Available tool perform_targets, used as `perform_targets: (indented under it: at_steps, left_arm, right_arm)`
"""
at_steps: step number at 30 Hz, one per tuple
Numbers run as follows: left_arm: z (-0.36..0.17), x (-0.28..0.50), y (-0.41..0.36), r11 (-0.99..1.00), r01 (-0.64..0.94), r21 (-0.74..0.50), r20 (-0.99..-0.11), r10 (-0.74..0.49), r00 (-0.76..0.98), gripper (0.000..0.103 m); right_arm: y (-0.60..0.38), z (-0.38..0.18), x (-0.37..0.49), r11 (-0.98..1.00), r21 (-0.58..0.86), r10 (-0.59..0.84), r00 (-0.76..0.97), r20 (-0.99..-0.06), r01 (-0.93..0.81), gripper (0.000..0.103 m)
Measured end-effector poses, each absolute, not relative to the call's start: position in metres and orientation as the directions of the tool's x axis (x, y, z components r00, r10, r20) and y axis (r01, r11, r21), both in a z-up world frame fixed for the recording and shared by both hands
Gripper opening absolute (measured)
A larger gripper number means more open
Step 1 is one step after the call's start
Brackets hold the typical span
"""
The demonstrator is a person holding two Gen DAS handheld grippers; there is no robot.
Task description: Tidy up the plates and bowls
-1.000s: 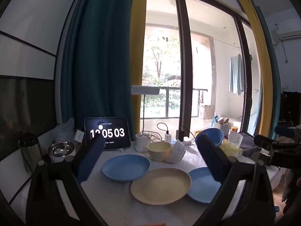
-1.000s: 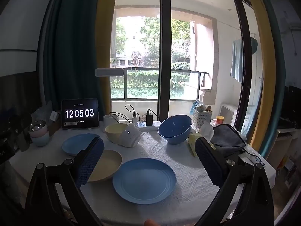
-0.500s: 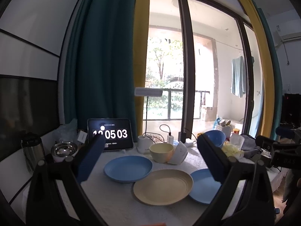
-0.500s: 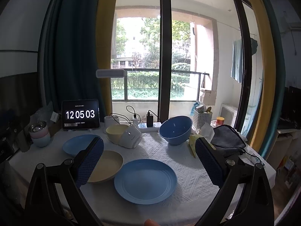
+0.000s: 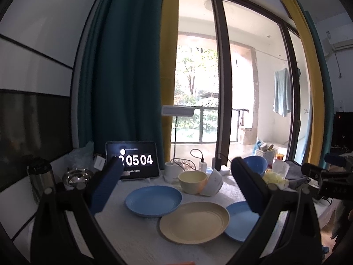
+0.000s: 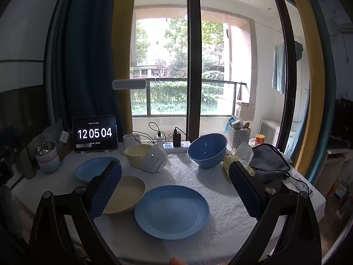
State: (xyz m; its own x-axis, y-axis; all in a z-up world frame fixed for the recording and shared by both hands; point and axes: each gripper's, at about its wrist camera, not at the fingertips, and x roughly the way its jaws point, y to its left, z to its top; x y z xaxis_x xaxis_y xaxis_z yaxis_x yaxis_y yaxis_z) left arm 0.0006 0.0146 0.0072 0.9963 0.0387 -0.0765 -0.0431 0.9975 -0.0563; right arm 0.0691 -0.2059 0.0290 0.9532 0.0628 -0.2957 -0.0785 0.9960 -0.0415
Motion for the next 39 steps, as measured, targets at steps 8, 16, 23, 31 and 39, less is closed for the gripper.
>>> perform_targets:
  at_steps: [8,16,23,31,39]
  left_arm:
    - [0.0070,-0.0038,0.0128,0.998,-0.029,-0.048,-0.076,0.025,0.997,0.099]
    - [0.0046,-0.0057,0.0141,0.998,-0.033,-0.053,-0.079,0.029,0.996,0.099]
    - [0.0053,-0.0072,0.0135,0.998,-0.033,-0.053,-0.079,0.029,0.996,0.099]
    - [0.0060,-0.0081,0.0144,0.998,-0.038,-0.055,-0.076,0.034,0.997,0.099]
    - [0.0030,-0.0073,0.0154,0.997,-0.029,-0.072,-0.086,0.023,0.996,0.099]
  right_arm:
    - [-0.2030,0.0280,0.0663,0.995,-0.043,0.070,0.955,-0.289,-0.086,0.100]
    - [-0.2006,0.0263,0.0647,0.995,-0.047,0.072,0.955,-0.287,-0.089,0.100]
    - [-0.2004,0.0246,0.0648,0.995,-0.046,0.076,0.953,-0.293,-0.094,0.100]
    - [-0.2016,0.0248,0.0628,0.995,-0.047,0.073,0.955,-0.289,-0.090,0.100]
    - [-0.1984,0.0244,0.0642,0.994,-0.053,0.074,0.954,-0.292,-0.093,0.100]
